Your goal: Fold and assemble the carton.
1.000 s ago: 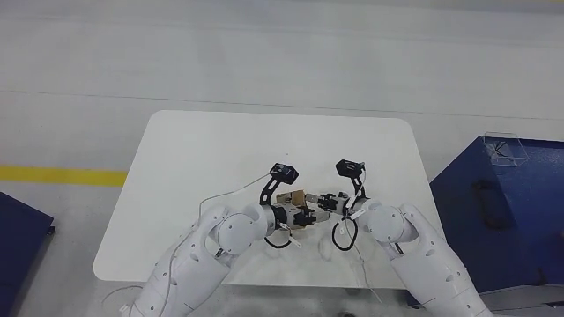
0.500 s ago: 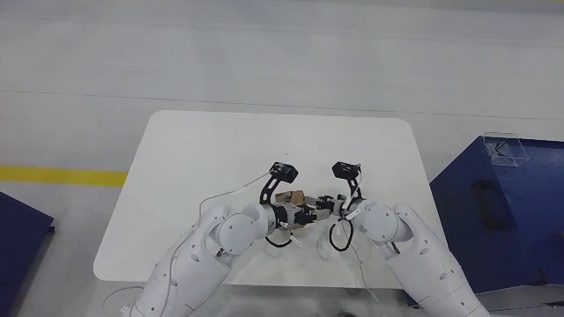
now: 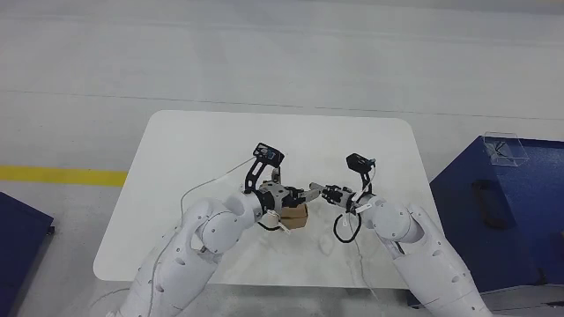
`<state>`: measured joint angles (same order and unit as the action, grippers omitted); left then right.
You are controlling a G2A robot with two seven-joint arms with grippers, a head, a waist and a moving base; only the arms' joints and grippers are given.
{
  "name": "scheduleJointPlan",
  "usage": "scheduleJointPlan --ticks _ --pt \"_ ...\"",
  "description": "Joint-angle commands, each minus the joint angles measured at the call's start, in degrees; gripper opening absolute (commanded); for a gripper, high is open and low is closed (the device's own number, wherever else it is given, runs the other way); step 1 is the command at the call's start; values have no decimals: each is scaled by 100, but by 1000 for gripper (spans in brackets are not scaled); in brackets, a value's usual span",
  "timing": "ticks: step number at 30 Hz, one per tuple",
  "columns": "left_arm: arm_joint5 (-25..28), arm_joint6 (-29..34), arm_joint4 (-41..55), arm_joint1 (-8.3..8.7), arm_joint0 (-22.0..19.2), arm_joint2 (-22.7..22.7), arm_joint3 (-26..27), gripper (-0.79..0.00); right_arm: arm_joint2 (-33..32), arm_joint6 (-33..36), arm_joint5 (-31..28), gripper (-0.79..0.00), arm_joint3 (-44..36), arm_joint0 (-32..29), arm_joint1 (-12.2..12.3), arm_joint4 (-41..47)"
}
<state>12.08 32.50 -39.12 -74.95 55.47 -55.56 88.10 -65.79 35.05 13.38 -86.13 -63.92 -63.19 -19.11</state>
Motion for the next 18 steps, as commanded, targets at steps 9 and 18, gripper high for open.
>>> scheduleJointPlan --ticks 9,18 --pt "1219 -40 -715 183 56 -485 -105 0 -260 56 462 0 -264 -225 12 356" --pt "3281 -996 -2984 332 -153 -186 -534 0 150 -1116 863 0 -279 -436 -55 -855"
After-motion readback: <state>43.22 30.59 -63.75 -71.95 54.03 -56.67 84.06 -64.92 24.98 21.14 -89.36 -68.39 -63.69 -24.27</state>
